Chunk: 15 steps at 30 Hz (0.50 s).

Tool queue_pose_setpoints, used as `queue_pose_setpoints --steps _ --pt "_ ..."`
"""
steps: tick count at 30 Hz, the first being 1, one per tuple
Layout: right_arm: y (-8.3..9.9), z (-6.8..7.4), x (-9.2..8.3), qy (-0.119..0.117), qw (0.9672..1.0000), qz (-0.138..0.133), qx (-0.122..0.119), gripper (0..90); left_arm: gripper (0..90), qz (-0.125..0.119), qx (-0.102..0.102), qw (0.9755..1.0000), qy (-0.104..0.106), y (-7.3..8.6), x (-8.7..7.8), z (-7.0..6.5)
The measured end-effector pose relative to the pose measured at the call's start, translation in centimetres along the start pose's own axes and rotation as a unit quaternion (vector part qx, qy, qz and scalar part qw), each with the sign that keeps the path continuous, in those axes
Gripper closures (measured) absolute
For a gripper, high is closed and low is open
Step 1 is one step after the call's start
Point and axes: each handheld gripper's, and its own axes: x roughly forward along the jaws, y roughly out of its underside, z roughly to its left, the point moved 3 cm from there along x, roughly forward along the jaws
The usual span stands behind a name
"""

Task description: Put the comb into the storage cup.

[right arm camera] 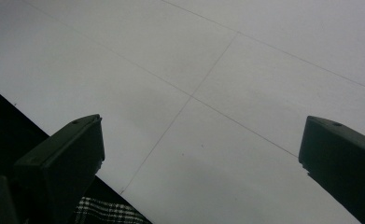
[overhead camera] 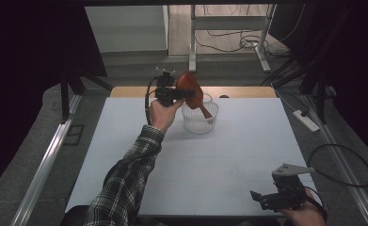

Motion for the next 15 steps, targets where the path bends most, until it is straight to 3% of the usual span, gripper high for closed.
queue_pose_setpoints --steps 15 --pt "0.0 0.0 0.1 0.002 1.0000 0.004 -0.001 0.7 59.0 0.004 -0.022 0.9997 0.001 1.7 1.0 1.3"
